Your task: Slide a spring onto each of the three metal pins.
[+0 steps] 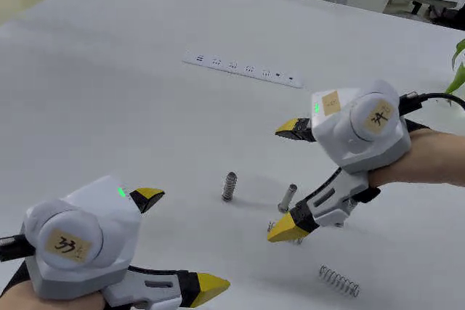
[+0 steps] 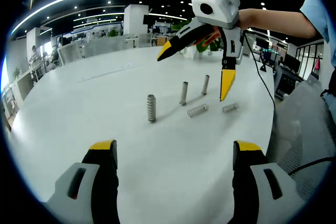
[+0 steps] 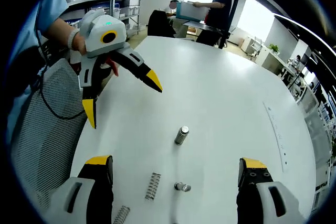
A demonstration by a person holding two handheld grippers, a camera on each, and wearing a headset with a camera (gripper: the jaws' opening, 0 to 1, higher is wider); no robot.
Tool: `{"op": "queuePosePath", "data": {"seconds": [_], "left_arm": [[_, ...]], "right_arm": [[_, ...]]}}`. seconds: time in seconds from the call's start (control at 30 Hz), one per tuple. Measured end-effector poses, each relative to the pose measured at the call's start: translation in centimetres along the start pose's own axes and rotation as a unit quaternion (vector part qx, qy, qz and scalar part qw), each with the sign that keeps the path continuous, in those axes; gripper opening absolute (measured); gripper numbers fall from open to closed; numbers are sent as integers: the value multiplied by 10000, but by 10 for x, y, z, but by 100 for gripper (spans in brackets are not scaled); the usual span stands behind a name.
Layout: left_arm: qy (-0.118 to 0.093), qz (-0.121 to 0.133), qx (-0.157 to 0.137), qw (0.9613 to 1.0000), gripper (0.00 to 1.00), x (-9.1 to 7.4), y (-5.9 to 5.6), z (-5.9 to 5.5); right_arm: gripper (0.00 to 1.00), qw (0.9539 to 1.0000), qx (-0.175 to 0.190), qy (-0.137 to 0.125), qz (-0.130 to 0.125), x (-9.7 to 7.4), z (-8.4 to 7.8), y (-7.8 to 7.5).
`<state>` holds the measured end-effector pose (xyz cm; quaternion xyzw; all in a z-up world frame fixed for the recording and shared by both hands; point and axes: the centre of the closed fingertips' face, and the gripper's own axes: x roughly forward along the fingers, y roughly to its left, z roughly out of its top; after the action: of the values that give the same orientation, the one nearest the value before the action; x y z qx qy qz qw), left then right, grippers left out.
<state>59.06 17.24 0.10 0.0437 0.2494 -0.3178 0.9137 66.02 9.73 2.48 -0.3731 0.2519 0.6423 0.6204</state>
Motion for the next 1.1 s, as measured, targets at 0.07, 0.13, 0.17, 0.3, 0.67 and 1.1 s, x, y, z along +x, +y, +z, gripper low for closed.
{"op": "queuePosePath", "data": {"seconds": [0.07, 0.13, 0.17, 0.3, 0.67, 1.1], "left_arm": [[14, -24, 7, 10000, 89, 0, -1, 1], [21, -43, 31, 10000, 88, 1, -2, 1], [21, -55, 60, 10000, 88, 2, -2, 2], [26, -116, 112, 9999, 86, 4, -5, 5], [103, -280, 282, 9992, 85, 11, -7, 9], [238, -451, 464, 9976, 84, 20, -5, 11]], "right_arm": [[99, 9999, 95, -23, -104, -7, -5, 1], [99, 9997, 175, -42, -163, -13, -10, 3], [99, 9995, 222, -62, -219, -17, -12, 4], [99, 9985, 400, -117, -356, -29, -22, 11], [99, 9913, 1057, -164, -770, -63, -68, 25], [99, 9751, 1865, -204, -1179, -87, -114, 44]]}}
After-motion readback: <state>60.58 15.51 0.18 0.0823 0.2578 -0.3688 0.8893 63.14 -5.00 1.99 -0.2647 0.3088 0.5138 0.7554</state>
